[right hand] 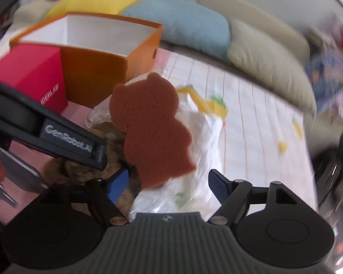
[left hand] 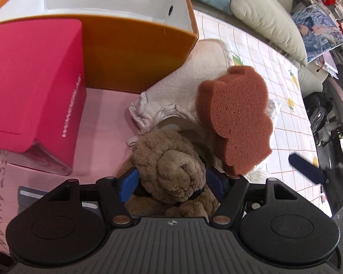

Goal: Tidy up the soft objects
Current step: 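Grasp the brown plush dog with the left tool while the right tool grasps the bear sponge, then carry the plush dog and sponge with both tools over the orange box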

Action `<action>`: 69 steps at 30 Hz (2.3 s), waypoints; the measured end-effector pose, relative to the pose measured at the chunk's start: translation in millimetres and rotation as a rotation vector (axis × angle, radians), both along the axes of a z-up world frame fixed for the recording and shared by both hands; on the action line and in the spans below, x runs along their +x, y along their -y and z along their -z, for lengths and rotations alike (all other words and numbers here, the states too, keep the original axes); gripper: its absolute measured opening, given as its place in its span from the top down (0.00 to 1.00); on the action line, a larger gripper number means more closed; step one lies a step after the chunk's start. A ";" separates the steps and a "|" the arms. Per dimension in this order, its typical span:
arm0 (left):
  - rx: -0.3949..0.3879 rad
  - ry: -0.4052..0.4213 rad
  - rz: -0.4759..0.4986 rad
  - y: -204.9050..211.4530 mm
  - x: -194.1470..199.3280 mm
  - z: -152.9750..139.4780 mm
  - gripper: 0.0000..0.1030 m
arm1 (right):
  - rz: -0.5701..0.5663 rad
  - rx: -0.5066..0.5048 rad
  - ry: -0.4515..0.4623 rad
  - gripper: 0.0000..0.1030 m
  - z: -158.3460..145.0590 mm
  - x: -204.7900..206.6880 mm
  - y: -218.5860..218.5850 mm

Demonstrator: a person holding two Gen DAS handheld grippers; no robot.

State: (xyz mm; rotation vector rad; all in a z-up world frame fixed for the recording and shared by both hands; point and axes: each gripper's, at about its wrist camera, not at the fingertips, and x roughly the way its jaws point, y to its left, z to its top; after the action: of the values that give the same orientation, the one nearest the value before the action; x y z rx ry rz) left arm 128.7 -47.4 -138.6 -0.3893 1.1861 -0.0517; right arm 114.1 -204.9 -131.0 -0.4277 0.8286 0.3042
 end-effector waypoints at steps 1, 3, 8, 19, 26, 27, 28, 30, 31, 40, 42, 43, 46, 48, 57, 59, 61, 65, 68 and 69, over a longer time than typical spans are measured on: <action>0.008 -0.009 0.000 1.6 2.1 1.2 0.24 | -0.023 -0.007 0.004 0.25 2.3 2.2 -1.7; 0.009 -0.025 0.007 1.9 5.5 4.5 0.24 | -0.061 -0.027 0.012 0.25 6.7 7.0 -3.8; -0.010 -0.043 0.015 -1.2 7.1 6.8 0.33 | -0.114 -0.095 0.021 0.31 20.1 19.1 -11.2; -0.032 0.043 -0.002 -22.9 -20.9 -14.0 0.52 | -0.066 -0.009 -0.007 0.84 7.1 13.7 -6.9; -0.012 0.122 -0.001 -29.3 -35.3 -35.9 0.53 | -0.071 0.064 0.035 0.95 -18.1 -6.5 -6.7; -0.007 0.136 -0.002 -32.0 -39.7 -39.2 0.52 | -0.071 0.068 0.047 0.95 -22.4 -13.3 -8.6; 0.002 0.151 -0.003 -33.4 -42.8 -42.2 0.52 | -0.071 0.072 0.054 0.96 -26.1 -16.0 -10.2; 0.017 0.181 -0.005 -36.2 -48.6 -48.5 0.52 | -0.065 0.080 0.071 0.96 -32.4 -23.4 -12.5; 0.019 0.194 -0.006 -37.8 -51.9 -51.8 0.52 | -0.062 0.082 0.080 0.97 -36.7 -27.0 -12.5; 0.032 0.354 -0.034 -48.7 -73.1 -93.2 0.52 | -0.040 0.080 0.154 0.98 -70.7 -38.7 -14.5; 0.039 0.403 -0.047 -53.4 -77.3 -103.6 0.52 | -0.030 0.088 0.169 1.00 -78.4 -39.2 -15.5; 0.041 0.425 -0.057 -56.1 -78.3 -108.1 0.52 | -0.023 0.099 0.173 1.00 -82.4 -40.7 -16.2; 0.022 0.474 -0.093 -69.6 -79.5 -119.7 0.52 | -0.020 0.131 0.173 1.00 -94.3 -38.6 -19.6; 0.015 0.500 -0.120 -79.7 -79.1 -125.7 0.52 | -0.032 0.124 0.195 1.00 -100.4 -33.5 -25.6; -0.022 0.475 -0.122 -112.1 -81.7 -126.1 0.52 | -0.108 0.085 0.050 1.00 -91.8 -19.5 -63.6; -0.013 0.448 -0.107 -112.4 -85.8 -118.3 0.52 | -0.070 0.114 -0.053 0.98 -77.0 -14.4 -62.8; -0.007 0.425 -0.098 -113.4 -88.4 -109.1 0.52 | -0.012 0.160 -0.142 0.91 -62.7 -11.4 -58.4; 0.010 0.398 -0.095 -114.9 -89.9 -96.9 0.52 | 0.087 0.214 -0.238 0.59 -39.9 -17.7 -54.1; 0.007 0.389 -0.100 -115.8 -88.8 -93.1 0.52 | 0.123 0.229 -0.265 0.51 -29.2 -24.5 -53.0; 0.009 0.388 -0.101 -115.9 -88.1 -92.9 0.52 | 0.129 0.237 -0.279 0.46 -26.4 -25.3 -53.0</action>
State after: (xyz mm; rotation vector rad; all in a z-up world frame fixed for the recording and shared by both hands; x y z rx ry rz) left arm 40.6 68.5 -45.7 -0.4098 0.7828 -0.0320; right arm 88.8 -151.9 -104.6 -0.1098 1.0736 0.3418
